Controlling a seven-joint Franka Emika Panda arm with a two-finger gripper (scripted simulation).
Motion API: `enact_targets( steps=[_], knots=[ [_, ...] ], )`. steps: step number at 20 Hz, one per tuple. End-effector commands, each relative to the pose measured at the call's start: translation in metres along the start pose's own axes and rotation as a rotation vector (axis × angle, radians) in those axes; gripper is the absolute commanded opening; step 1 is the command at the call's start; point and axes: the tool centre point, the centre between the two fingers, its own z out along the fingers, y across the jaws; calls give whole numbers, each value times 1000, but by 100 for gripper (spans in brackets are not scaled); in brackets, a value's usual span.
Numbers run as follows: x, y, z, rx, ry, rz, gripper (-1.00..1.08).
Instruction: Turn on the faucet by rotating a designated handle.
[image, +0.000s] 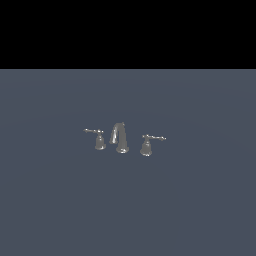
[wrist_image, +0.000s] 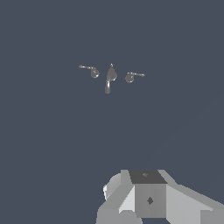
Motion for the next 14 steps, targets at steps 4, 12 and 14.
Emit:
enact_targets(
  steps=[4,12,14],
  knots=[
    [0,1,-1,-9,0,4,-100],
    [1,4,-4,-45,-1,22,-100],
    [1,4,-4,-44,-1,23,-100]
  ],
)
